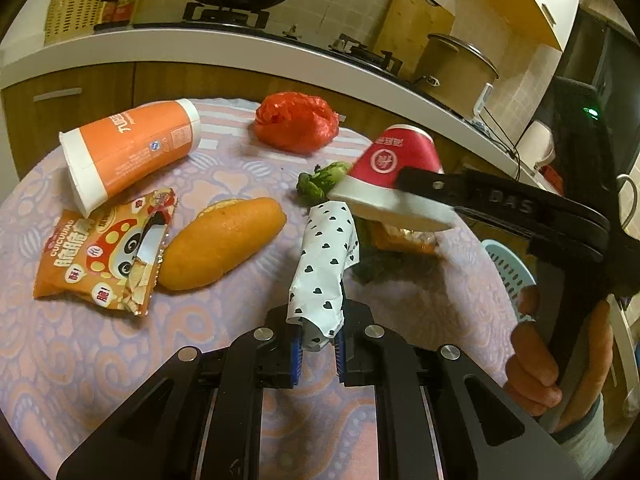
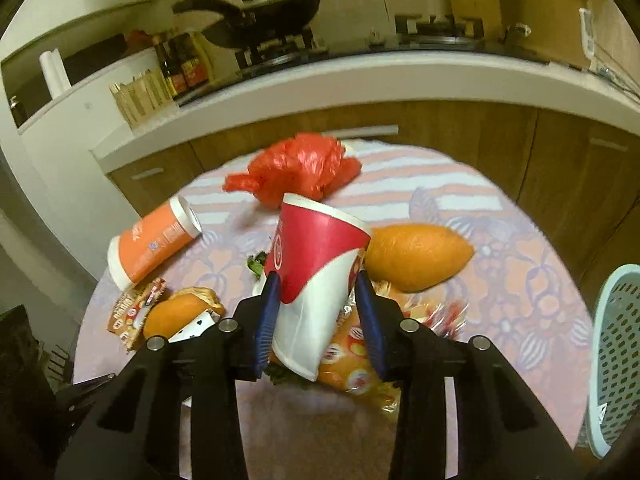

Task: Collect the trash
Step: 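Grasp the red-white paper cup with the right tool while the left tool holds the polka-dot paper, then drop the paper cup and polka-dot paper into the blue basket, opening both tools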

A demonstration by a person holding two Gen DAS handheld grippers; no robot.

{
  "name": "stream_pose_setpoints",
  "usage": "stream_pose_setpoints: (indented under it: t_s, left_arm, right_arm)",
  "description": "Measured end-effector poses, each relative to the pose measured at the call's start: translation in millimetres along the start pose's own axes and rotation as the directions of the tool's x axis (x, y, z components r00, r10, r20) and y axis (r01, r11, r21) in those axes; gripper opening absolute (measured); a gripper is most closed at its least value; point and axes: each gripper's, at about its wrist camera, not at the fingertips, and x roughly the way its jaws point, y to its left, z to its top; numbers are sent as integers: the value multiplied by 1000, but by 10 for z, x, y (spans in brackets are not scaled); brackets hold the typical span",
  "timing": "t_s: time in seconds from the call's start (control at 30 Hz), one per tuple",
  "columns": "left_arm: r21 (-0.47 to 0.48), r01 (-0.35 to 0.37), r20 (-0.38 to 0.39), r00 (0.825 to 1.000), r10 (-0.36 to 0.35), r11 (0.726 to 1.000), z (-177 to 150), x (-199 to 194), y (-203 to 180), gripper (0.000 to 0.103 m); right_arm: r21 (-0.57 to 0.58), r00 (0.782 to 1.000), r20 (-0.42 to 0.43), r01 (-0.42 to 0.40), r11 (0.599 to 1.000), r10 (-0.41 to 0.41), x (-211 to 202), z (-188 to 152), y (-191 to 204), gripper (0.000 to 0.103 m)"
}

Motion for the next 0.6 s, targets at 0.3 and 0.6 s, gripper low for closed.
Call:
stream_pose_setpoints:
  t_s: [0.3, 0.6]
  left_arm:
    - [55, 55, 77, 995, -59, 997, 170, -322, -476, 10]
    - [130, 154, 59, 985, -163, 979, 301, -160, -1180, 10]
  right_arm:
    - [27, 993, 121, -6, 1000, 3, -692, 54, -226, 30]
    - [101, 975, 201, 79, 992, -98, -1337, -66, -822, 30]
